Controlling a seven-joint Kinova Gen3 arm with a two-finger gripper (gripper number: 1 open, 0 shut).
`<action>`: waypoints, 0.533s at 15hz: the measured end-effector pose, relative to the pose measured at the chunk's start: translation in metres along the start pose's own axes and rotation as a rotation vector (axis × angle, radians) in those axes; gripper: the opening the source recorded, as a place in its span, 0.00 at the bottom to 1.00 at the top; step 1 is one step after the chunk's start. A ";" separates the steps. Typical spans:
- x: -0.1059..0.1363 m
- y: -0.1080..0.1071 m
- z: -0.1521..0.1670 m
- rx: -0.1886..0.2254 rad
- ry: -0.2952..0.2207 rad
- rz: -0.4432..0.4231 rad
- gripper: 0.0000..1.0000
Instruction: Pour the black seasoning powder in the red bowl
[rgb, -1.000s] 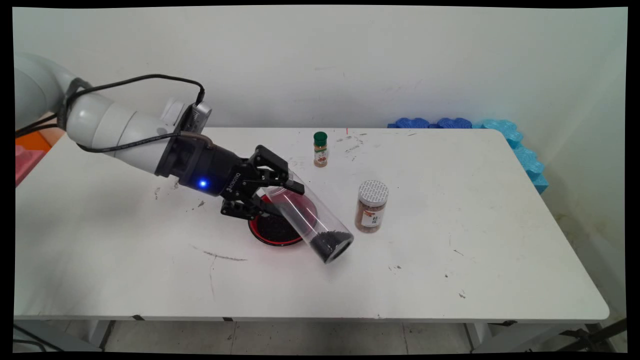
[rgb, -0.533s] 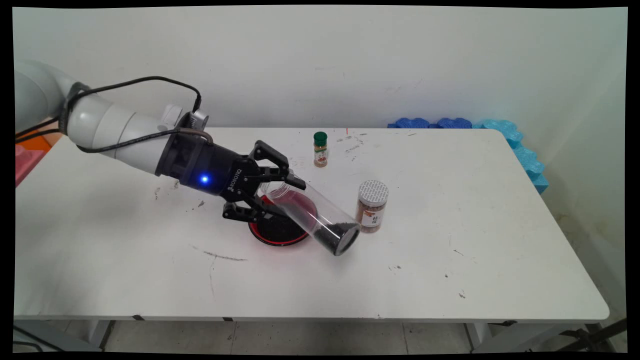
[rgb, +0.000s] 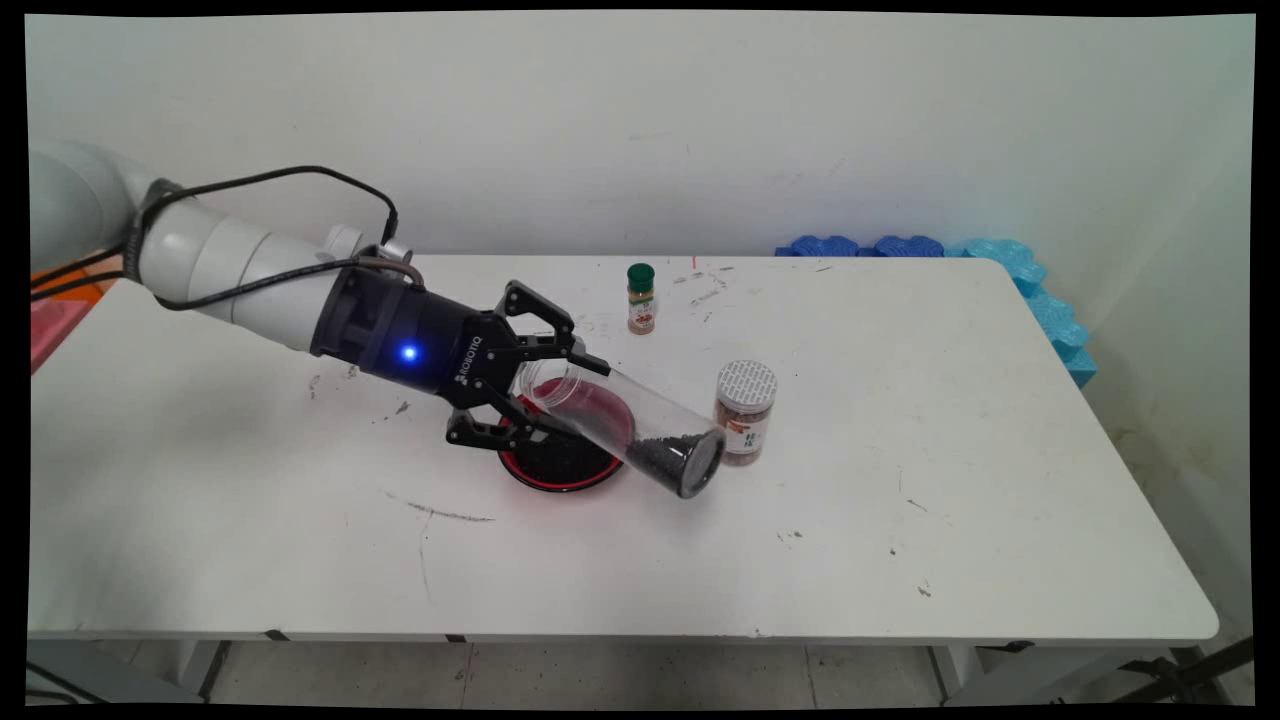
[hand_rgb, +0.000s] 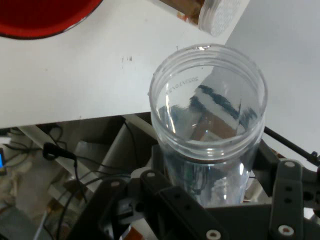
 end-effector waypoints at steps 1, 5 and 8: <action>0.001 0.000 0.000 -0.002 -0.003 -0.013 0.00; 0.005 -0.004 0.001 -0.016 -0.023 -0.093 0.00; 0.008 -0.006 0.002 -0.025 -0.032 -0.141 0.00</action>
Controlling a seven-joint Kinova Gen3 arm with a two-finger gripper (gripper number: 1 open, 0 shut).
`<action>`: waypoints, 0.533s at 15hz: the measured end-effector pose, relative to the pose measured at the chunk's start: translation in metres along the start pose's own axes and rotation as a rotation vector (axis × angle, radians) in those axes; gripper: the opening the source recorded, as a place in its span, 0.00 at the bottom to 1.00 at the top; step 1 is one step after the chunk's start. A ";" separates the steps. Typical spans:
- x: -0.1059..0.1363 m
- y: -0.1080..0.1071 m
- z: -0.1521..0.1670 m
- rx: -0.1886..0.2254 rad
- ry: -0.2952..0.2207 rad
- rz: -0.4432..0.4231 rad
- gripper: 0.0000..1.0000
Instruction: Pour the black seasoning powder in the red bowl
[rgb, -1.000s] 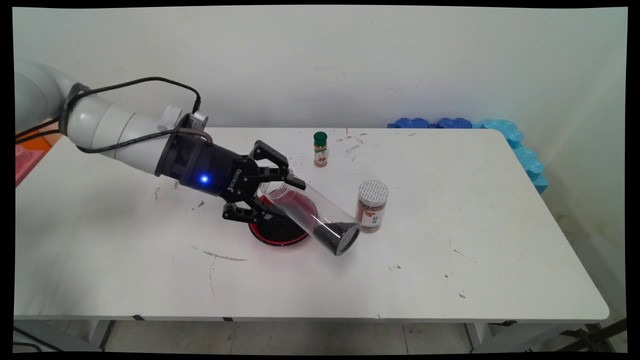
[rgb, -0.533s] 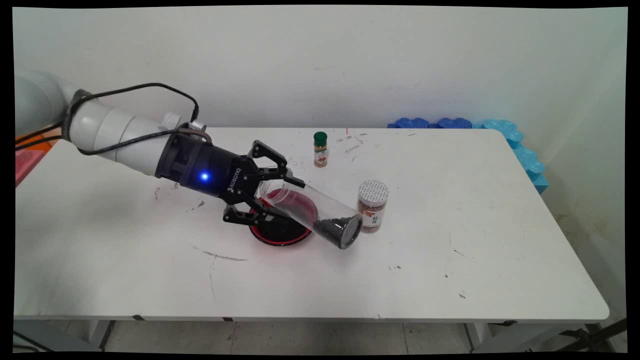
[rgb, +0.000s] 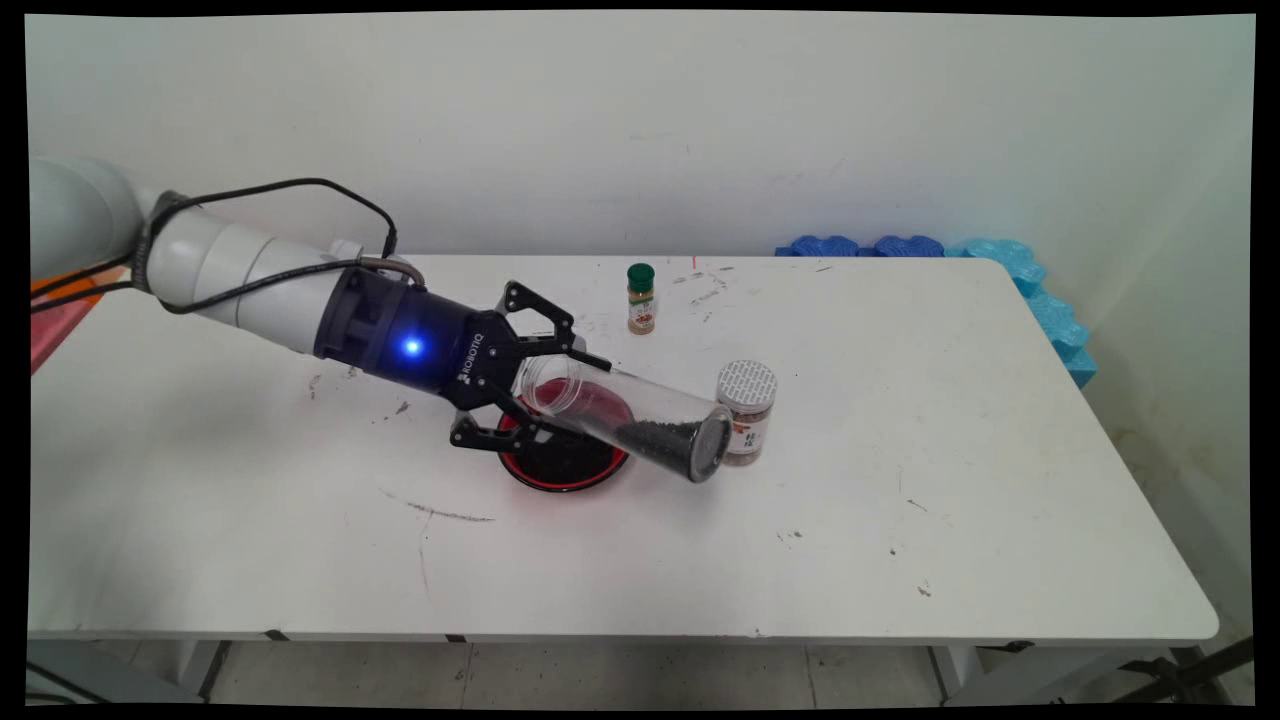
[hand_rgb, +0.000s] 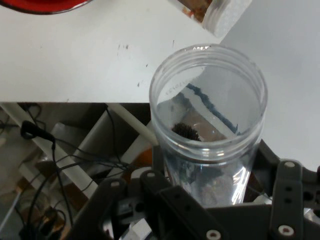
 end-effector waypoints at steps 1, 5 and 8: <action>0.001 -0.001 0.000 -0.003 -0.004 -0.018 0.00; 0.006 -0.002 0.002 -0.018 -0.016 -0.092 0.00; 0.010 -0.003 0.002 -0.028 -0.021 -0.143 0.00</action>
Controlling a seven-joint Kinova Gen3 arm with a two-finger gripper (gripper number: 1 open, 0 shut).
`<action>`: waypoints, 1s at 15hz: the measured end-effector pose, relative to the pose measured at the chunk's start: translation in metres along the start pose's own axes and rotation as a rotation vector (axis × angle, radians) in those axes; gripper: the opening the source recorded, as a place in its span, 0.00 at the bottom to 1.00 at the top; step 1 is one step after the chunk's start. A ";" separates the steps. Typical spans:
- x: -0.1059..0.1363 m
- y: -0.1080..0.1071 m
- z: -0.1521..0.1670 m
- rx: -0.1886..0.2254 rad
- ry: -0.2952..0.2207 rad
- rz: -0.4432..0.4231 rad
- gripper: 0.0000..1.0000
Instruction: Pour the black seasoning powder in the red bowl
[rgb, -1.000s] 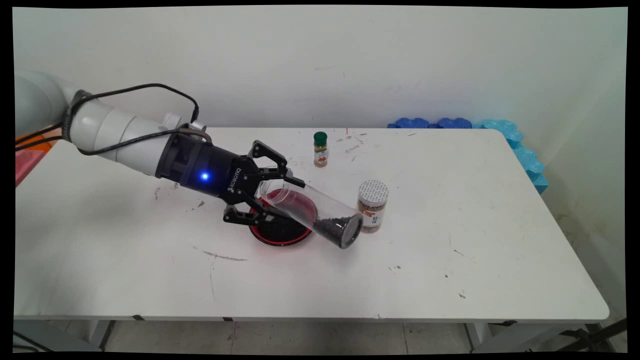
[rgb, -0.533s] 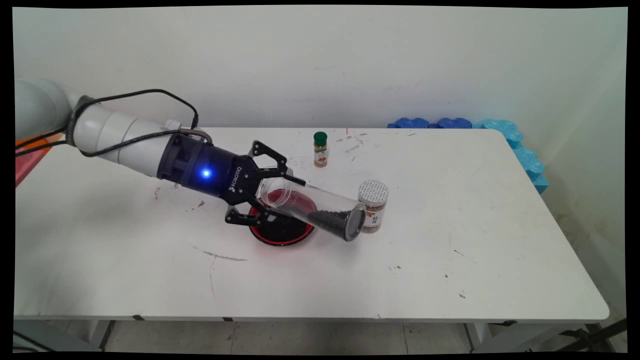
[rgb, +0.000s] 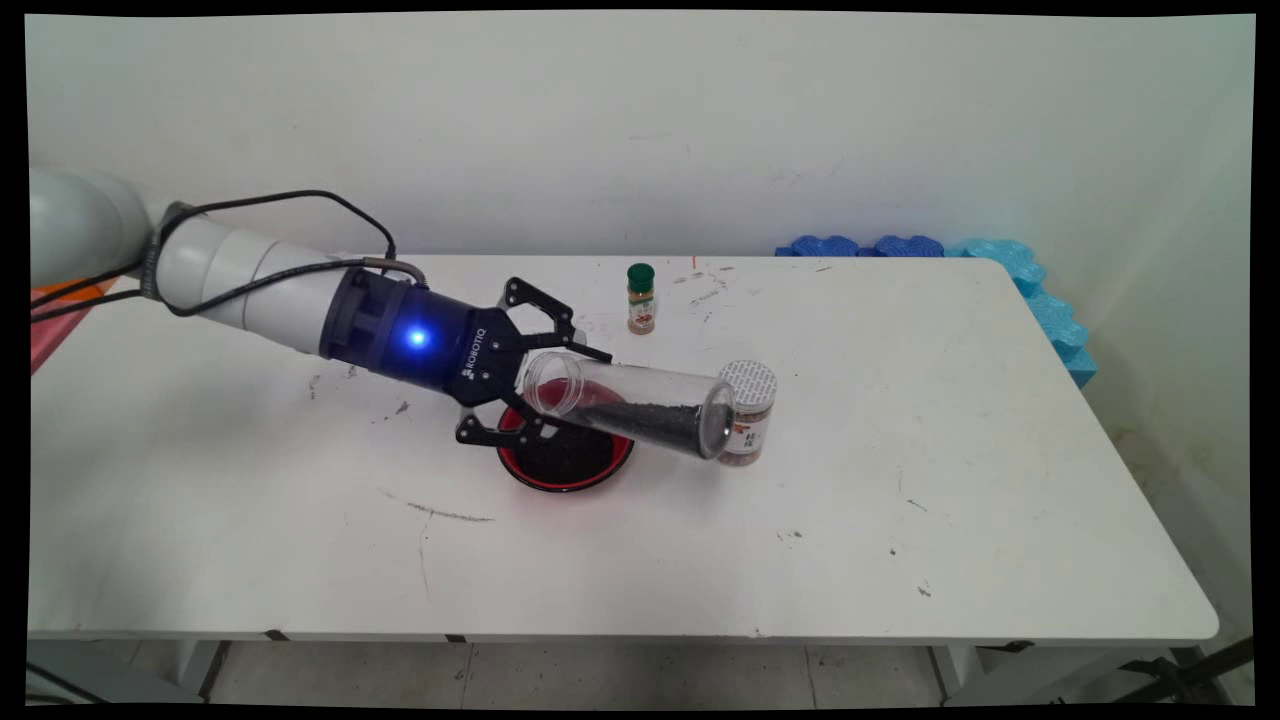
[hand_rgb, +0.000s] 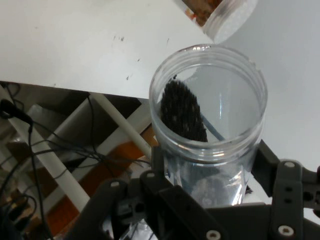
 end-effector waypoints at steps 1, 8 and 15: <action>0.001 0.000 0.000 -0.002 -0.001 -0.010 0.00; 0.009 -0.003 0.003 -0.017 -0.008 -0.088 0.00; 0.014 -0.004 0.006 -0.035 -0.014 -0.148 0.00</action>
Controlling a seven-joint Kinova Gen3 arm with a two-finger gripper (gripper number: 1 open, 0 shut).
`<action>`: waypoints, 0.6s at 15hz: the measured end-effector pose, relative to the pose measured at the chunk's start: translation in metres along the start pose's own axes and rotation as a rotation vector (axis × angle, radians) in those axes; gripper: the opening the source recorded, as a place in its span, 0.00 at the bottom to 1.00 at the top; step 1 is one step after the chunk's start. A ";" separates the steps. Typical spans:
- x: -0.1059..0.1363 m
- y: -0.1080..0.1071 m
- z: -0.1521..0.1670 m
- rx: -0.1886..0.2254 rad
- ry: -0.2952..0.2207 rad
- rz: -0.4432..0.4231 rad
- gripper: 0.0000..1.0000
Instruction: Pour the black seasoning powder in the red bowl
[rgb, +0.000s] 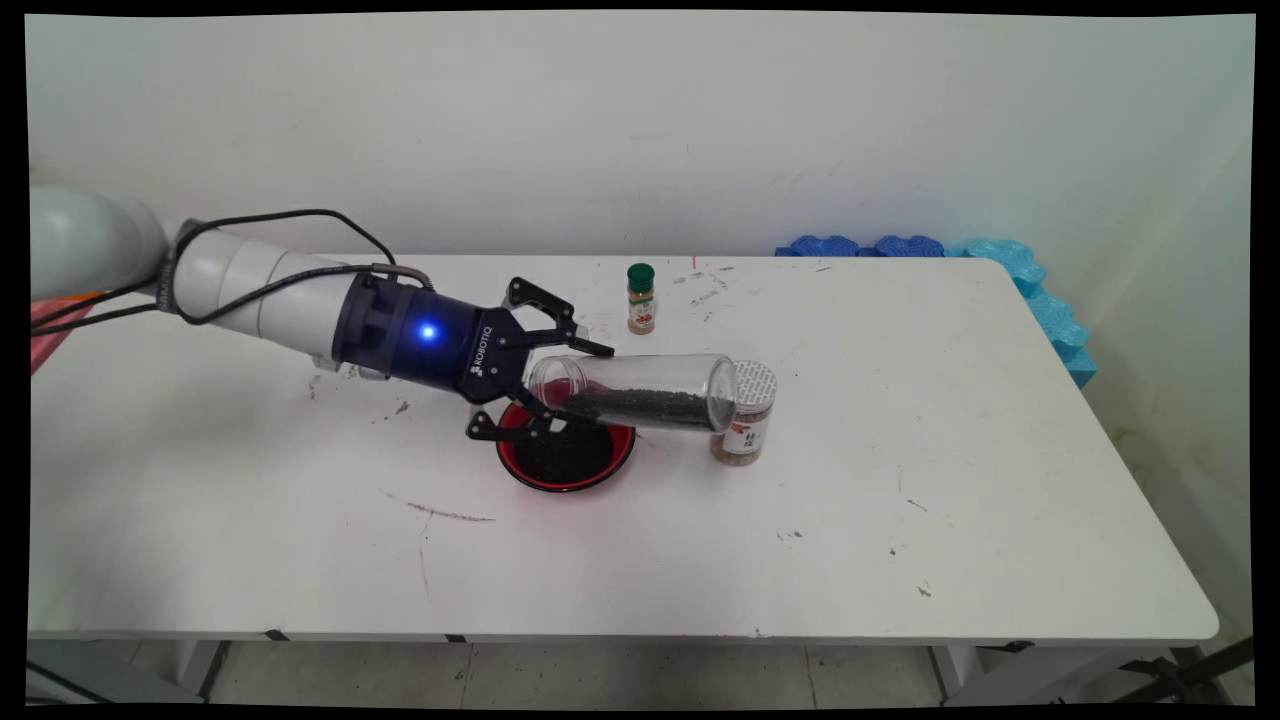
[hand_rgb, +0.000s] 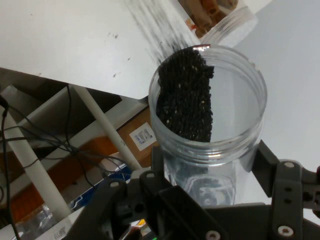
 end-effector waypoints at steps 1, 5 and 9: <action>0.000 0.000 0.000 -0.003 -0.002 -0.008 0.00; 0.001 0.001 0.001 -0.014 -0.011 -0.033 0.00; 0.001 0.003 0.001 -0.033 -0.025 -0.057 0.00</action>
